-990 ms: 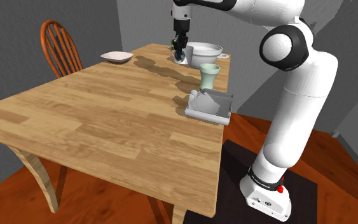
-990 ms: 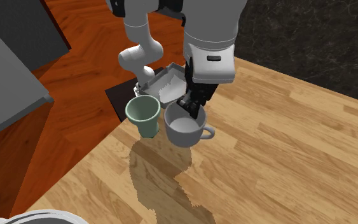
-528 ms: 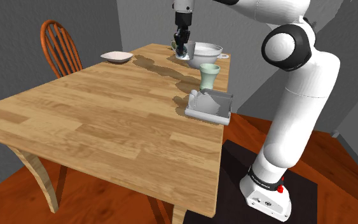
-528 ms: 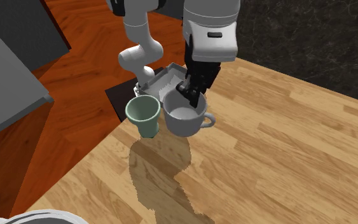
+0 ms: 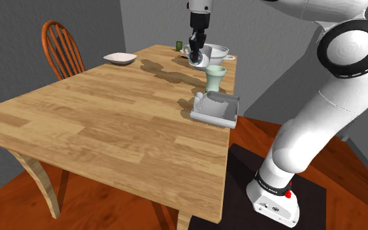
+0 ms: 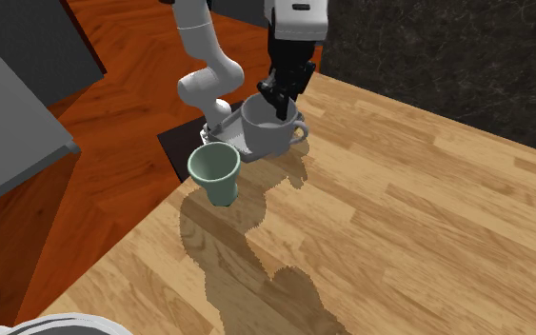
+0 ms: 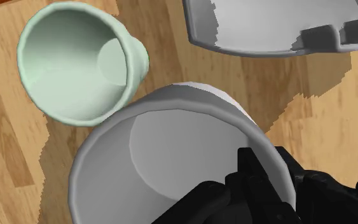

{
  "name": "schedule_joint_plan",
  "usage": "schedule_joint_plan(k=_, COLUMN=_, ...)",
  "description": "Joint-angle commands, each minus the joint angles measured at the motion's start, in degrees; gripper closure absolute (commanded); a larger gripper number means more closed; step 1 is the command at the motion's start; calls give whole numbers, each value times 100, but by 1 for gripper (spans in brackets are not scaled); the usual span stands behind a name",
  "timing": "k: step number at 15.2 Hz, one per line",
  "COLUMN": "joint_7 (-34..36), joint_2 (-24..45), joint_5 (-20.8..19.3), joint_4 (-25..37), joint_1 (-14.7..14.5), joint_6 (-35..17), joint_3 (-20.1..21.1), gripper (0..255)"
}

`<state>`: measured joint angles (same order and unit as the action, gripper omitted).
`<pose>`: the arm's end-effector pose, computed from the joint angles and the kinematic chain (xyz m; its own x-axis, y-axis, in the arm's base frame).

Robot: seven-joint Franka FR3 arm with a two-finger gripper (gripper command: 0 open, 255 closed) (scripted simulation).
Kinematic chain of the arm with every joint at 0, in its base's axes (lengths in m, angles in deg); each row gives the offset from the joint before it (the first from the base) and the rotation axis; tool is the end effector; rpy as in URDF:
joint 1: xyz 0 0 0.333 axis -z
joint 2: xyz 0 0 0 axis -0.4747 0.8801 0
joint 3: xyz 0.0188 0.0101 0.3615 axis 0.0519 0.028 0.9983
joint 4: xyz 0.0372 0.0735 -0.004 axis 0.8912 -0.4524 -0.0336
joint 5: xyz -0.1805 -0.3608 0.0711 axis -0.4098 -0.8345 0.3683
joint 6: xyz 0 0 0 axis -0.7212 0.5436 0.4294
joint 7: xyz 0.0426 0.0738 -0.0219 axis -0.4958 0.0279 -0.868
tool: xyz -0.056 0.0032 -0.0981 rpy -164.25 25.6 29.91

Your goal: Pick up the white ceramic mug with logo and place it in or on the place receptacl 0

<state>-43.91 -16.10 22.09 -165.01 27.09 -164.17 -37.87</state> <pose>0.4741 -0.0265 0.7364 0.9804 0.1969 0.0072 0.1963 -0.9793 0.0489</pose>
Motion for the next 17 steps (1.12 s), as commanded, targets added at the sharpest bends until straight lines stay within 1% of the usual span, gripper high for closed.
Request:
schedule_joint_plan(k=1, joint_7=147, joint_2=-396, joint_5=1, joint_4=-353, joint_1=-51, joint_6=50, joint_3=94, gripper=255)
schedule_joint_plan(k=6, joint_7=515, joint_2=-1345, joint_5=77, joint_4=-1163, joint_1=-166, joint_6=207, joint_3=355, gripper=255)
schedule_joint_plan(k=12, joint_7=971, joint_2=-2383, joint_5=293, joint_4=-1869, joint_1=-304, joint_6=554, joint_3=710, gripper=255)
schedule_joint_plan(k=17, joint_7=979, joint_2=-2573, joint_5=305, joint_4=-2414, joint_1=-314, joint_6=199, joint_3=711, gripper=255)
